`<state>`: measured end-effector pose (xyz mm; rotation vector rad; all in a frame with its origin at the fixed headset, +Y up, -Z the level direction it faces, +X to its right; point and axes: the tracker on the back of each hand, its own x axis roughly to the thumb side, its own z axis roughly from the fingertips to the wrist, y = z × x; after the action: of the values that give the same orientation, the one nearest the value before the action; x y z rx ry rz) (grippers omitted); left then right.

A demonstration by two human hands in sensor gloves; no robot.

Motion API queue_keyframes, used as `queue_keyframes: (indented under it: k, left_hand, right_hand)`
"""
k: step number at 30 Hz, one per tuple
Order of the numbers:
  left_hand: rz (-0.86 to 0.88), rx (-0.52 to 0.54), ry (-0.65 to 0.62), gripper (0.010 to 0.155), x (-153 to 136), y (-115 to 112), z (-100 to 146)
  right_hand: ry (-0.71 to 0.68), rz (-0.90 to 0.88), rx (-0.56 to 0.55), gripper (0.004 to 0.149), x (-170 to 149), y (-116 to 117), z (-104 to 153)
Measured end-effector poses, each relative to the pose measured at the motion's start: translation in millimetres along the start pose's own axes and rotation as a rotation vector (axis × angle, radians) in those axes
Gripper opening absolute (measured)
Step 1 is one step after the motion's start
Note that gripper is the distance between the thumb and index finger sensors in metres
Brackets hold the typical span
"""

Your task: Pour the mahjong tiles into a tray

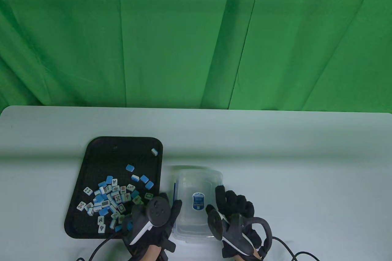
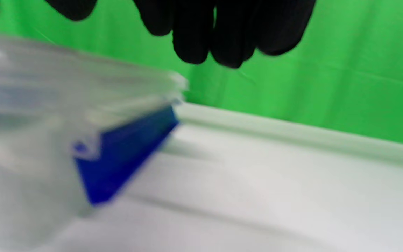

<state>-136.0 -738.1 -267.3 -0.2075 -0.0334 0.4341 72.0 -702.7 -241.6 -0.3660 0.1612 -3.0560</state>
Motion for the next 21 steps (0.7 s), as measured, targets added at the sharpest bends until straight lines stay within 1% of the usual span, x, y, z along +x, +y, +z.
queue_keyframes:
  k: [2,3,4,6,7,8,10,12,19,21]
  left_hand:
    - [0.100,-0.045,-0.003,0.082,-4.7,-2.0,-2.1]
    - [0.146,-0.074,0.002,0.083,-6.9,-3.4,-3.2]
    - [0.208,-0.119,0.007,0.084,-9.7,-5.6,-4.6]
    - [0.257,-0.186,0.023,0.085,-13.4,-9.1,-6.6]
    - [0.257,-0.197,0.030,0.085,-13.9,-9.9,-6.9]
    - [0.243,-0.206,0.033,0.086,-14.5,-10.8,-7.4]
    - [0.224,-0.191,0.029,0.086,-13.8,-10.9,-8.3]
    - [0.238,-0.216,0.026,0.087,-14.0,-13.7,-10.0]
    - [0.381,-0.264,0.008,0.090,-17.7,-20.1,-14.8]
    - [0.445,-0.302,-0.005,0.091,-14.8,-23.1,-14.9]
  right_hand:
    - [-0.080,-0.074,0.003,0.062,8.3,0.4,2.5]
    - [-0.092,-0.084,0.014,0.062,11.3,1.1,3.6]
    - [-0.121,-0.069,0.035,0.062,15.9,2.8,4.2]
    - [-0.144,-0.005,0.056,0.062,22.3,6.8,5.1]
    - [-0.157,0.016,0.076,0.061,23.6,8.2,4.5]
    - [-0.172,0.047,0.128,0.062,25.9,10.4,3.4]
    - [-0.164,0.025,0.125,0.062,26.2,7.8,2.8]
    - [-0.159,-0.002,0.147,0.062,25.9,8.0,2.2]
    - [-0.161,-0.008,0.143,0.063,26.4,8.9,1.9]
    - [-0.159,0.004,0.139,0.063,27.8,9.2,2.6]
